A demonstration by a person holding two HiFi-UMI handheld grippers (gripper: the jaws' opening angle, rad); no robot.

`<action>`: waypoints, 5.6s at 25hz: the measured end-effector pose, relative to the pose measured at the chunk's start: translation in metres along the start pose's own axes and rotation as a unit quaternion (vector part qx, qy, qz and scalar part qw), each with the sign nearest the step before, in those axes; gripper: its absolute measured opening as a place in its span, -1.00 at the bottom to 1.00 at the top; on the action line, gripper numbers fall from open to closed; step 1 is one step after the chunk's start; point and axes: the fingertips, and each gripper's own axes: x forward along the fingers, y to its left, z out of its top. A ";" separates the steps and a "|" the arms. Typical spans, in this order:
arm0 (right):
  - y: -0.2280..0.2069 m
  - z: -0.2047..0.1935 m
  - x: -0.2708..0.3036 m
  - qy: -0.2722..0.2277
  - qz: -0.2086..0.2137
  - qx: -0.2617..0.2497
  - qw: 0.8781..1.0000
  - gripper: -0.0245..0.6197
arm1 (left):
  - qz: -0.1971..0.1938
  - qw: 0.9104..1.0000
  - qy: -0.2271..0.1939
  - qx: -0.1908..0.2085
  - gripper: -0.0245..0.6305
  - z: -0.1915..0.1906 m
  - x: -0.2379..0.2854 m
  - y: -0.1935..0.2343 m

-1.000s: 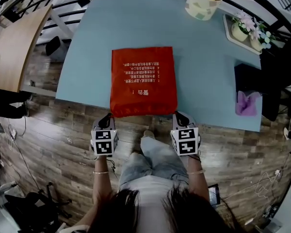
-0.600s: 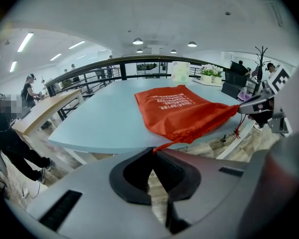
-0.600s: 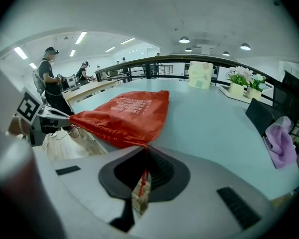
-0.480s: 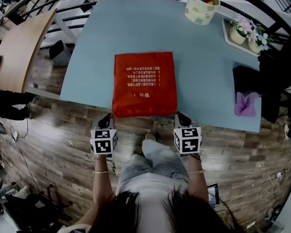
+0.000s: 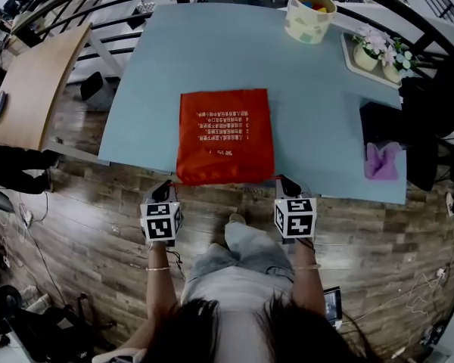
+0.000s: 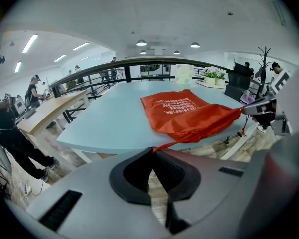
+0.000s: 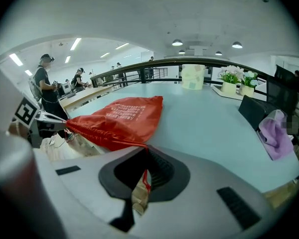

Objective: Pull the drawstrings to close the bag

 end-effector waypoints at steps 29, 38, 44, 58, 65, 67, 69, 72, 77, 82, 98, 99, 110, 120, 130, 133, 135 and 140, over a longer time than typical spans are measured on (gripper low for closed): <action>-0.026 0.006 -0.030 -0.039 -0.005 0.113 0.993 -0.85 | 0.011 1.000 -0.016 0.003 -0.87 0.012 -0.018 0.013; -0.034 0.003 -0.037 -0.047 -0.007 0.134 0.990 -0.85 | 0.019 1.000 -0.020 -0.005 -0.87 0.010 -0.023 0.017; -0.040 0.001 -0.042 -0.050 -0.012 0.142 0.989 -0.85 | 0.022 0.999 -0.023 -0.014 -0.87 0.007 -0.026 0.018; -0.058 0.004 -0.051 -0.068 -0.019 0.175 0.982 -0.85 | 0.032 0.999 -0.030 -0.031 -0.87 0.009 -0.029 0.022; -0.069 0.005 -0.054 -0.071 -0.027 0.188 0.979 -0.85 | 0.036 0.998 -0.029 -0.036 -0.87 0.010 -0.029 0.025; -0.071 0.005 -0.054 -0.073 -0.028 0.192 0.978 -0.85 | 0.037 0.998 -0.030 -0.036 -0.87 0.012 -0.030 0.026; -0.073 0.006 -0.054 -0.076 -0.028 0.197 0.977 -0.85 | 0.037 0.998 -0.030 -0.035 -0.87 0.013 -0.029 0.027; -0.076 0.006 -0.054 -0.078 -0.027 0.204 0.975 -0.85 | 0.038 0.998 -0.031 -0.035 -0.87 0.015 -0.028 0.027; -0.083 0.005 -0.053 -0.081 -0.023 0.225 0.971 -0.85 | 0.042 0.998 -0.031 -0.038 -0.87 0.016 -0.026 0.028; -0.090 0.000 -0.053 -0.078 -0.026 0.237 0.968 -0.85 | 0.043 0.997 -0.026 -0.050 -0.87 0.012 -0.027 0.029; -0.109 -0.005 -0.057 -0.084 -0.040 0.260 0.961 -0.85 | 0.045 0.996 -0.021 -0.074 -0.87 0.008 -0.025 0.036; -0.109 -0.006 -0.057 -0.085 -0.041 0.261 0.961 -0.85 | 0.045 0.996 -0.021 -0.075 -0.88 0.007 -0.025 0.037; -0.119 -0.011 -0.062 -0.091 -0.058 0.276 0.955 -0.85 | 0.049 0.995 -0.019 -0.084 -0.87 0.001 -0.027 0.047; -0.127 -0.015 -0.068 -0.098 -0.076 0.296 0.947 -0.85 | 0.048 0.995 -0.017 -0.089 -0.87 -0.003 -0.029 0.058; -0.135 -0.016 -0.065 -0.101 -0.079 0.325 0.937 -0.85 | 0.049 0.994 -0.010 -0.095 -0.88 -0.003 -0.023 0.066; -0.139 -0.016 -0.065 -0.102 -0.083 0.328 0.936 -0.85 | 0.049 0.994 -0.009 -0.097 -0.87 -0.002 -0.020 0.067; -0.141 -0.016 -0.064 -0.102 -0.085 0.330 0.935 -0.85 | 0.049 0.994 -0.009 -0.097 -0.87 -0.001 -0.018 0.069; -0.147 -0.016 -0.062 -0.101 -0.087 0.333 0.933 -0.85 | 0.050 0.994 -0.006 -0.100 -0.87 0.002 -0.014 0.070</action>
